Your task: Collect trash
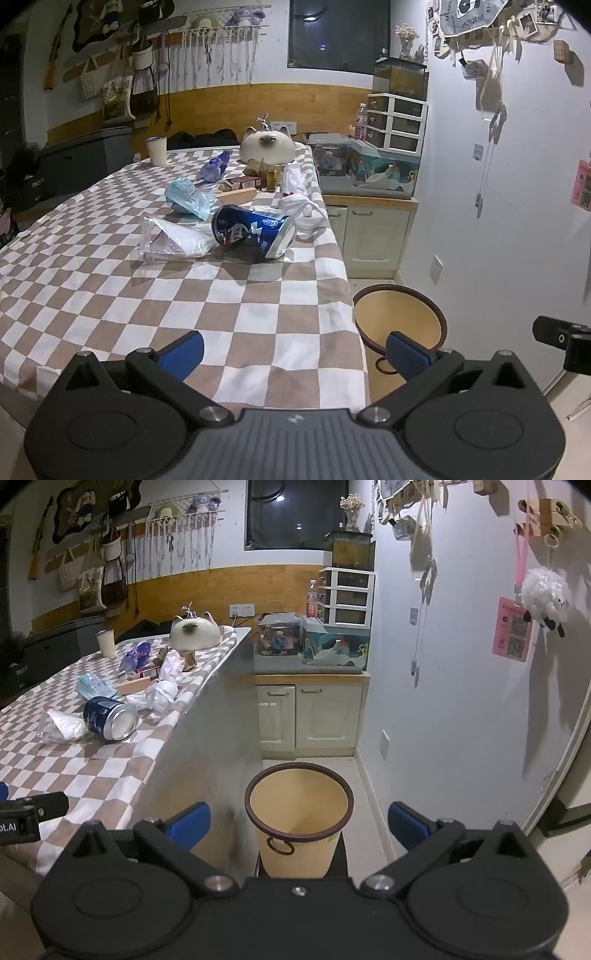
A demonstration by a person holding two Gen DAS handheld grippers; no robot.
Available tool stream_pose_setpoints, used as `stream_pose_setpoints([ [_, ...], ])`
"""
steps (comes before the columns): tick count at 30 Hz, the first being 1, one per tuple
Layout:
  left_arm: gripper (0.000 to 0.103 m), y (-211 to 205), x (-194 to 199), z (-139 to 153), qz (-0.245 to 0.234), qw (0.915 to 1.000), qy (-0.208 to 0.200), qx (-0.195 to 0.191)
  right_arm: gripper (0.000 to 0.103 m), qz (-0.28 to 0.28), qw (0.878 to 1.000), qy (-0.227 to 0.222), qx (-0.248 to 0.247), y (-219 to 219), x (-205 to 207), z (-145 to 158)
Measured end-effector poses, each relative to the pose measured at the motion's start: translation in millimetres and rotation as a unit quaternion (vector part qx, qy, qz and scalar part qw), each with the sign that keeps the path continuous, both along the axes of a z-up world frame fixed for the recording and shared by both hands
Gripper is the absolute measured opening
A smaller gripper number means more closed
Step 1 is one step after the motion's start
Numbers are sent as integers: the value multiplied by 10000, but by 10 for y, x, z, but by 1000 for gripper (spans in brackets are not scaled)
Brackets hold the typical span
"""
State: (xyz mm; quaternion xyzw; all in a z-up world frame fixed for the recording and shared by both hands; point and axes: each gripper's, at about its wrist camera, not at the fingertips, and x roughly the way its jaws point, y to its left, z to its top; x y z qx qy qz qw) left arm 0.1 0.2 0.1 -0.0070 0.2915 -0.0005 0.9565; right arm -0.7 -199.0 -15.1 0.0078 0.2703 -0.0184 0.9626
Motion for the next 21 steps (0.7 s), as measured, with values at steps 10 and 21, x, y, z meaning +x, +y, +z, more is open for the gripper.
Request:
stream_pose_setpoints([
  [10, 103, -1, 1, -1, 6, 10000, -19, 21, 103, 0, 10000, 4, -19, 3, -5, 5],
  [21, 103, -1, -1, -1, 5, 10000, -32, 21, 103, 0, 10000, 1, -16, 5, -7, 9],
])
